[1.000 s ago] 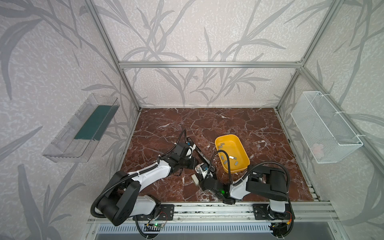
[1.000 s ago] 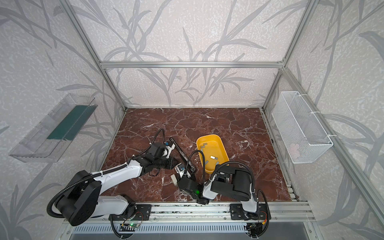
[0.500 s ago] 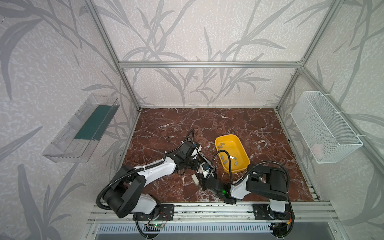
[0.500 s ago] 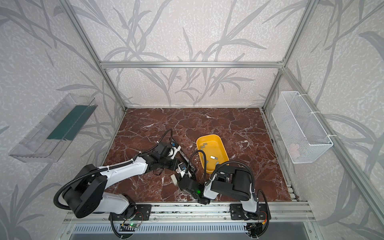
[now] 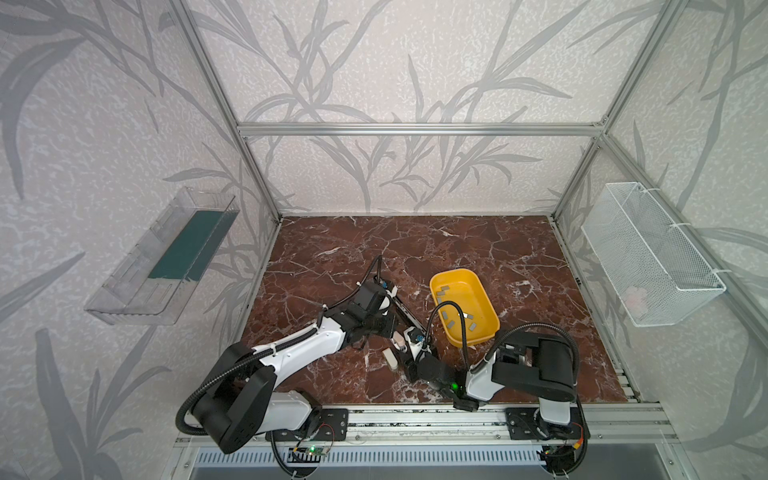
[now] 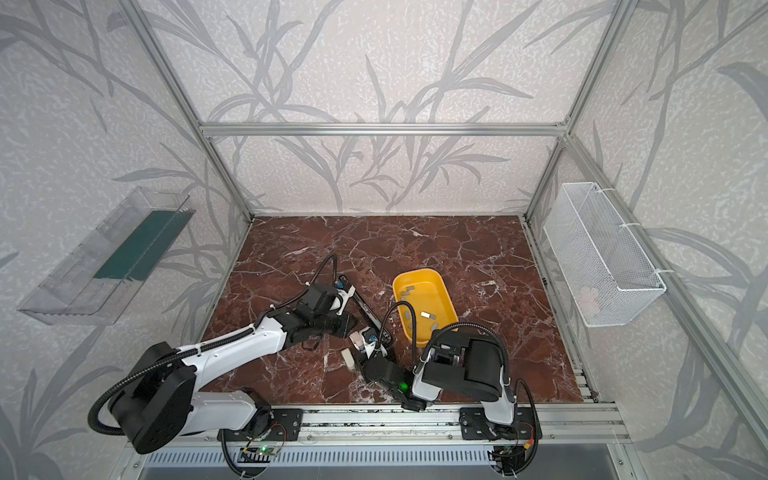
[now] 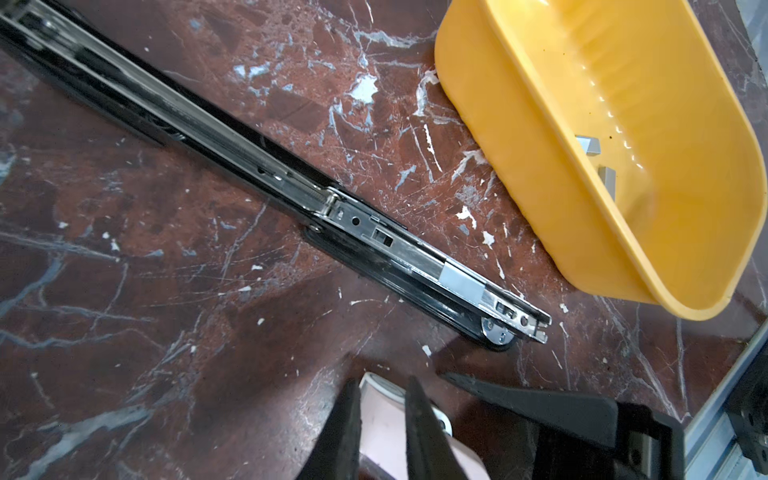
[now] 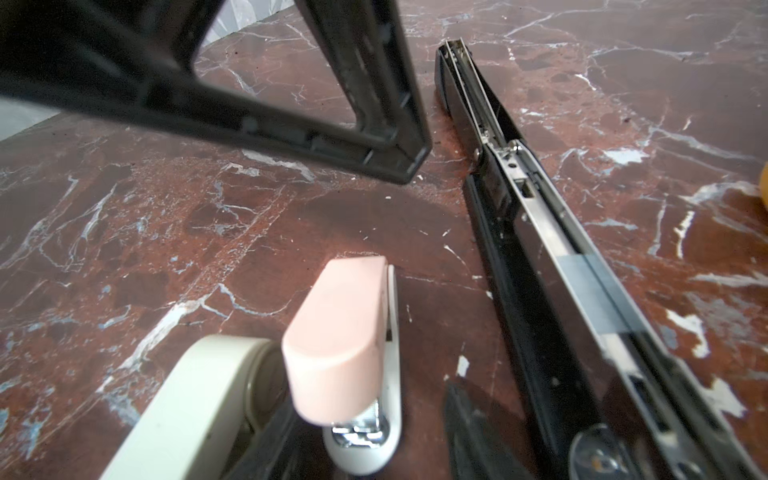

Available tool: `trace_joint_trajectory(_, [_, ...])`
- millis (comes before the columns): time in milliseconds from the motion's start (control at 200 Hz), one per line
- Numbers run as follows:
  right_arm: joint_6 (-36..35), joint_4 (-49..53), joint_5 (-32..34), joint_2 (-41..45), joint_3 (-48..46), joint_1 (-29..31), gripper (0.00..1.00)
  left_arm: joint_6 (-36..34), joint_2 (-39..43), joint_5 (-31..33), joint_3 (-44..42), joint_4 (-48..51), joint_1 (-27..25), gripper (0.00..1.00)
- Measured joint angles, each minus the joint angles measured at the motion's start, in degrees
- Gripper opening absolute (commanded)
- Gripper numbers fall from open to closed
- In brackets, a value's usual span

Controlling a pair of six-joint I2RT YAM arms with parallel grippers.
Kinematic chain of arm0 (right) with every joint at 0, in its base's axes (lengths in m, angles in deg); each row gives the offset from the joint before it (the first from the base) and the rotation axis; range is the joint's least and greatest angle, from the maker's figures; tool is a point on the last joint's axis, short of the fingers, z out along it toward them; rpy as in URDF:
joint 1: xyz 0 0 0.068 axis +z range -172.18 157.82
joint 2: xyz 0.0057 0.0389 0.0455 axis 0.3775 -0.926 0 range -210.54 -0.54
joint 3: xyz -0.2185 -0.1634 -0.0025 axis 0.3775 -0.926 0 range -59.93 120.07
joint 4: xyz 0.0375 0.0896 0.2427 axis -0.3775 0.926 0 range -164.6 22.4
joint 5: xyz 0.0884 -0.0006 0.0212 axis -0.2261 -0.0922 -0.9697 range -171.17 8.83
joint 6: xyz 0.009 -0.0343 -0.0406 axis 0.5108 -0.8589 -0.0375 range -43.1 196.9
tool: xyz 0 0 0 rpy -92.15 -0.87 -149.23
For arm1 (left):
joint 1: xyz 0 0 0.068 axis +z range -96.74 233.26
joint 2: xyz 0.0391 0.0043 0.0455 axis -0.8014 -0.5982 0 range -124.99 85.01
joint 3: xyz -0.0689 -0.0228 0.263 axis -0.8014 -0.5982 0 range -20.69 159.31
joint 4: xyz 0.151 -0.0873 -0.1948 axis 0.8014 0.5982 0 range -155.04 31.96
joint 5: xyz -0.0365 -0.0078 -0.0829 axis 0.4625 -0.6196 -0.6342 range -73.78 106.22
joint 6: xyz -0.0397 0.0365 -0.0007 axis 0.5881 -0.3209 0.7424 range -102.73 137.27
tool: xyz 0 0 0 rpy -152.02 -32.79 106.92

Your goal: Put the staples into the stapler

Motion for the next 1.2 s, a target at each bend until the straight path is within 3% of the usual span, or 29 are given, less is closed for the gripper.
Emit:
trace_joint_trajectory(275, [-1.70, -4.22, 0.04, 0.76, -3.78, 1.01, 0.69, 0.00, -0.70, 0.35, 0.00, 0.20, 0.00, 0.21])
trace_joint_trajectory(620, [-3.78, -6.40, 0.70, 6.60, -9.51, 4.35, 0.54, -0.04, -0.76, 0.09, 0.00, 0.76, 0.00, 0.15])
trace_joint_trajectory(881, [-3.45, 7.96, 4.81, 21.86, -5.16, 4.83, 0.47, 0.07, -2.38, -0.28, 0.20, 1.84, -0.37, 0.13])
trace_joint_trajectory(1201, [-3.10, 24.28, 8.72, 20.04, 4.44, 4.83, 0.45, 0.07, -4.57, -0.17, 1.62, 3.50, -1.18, 0.13])
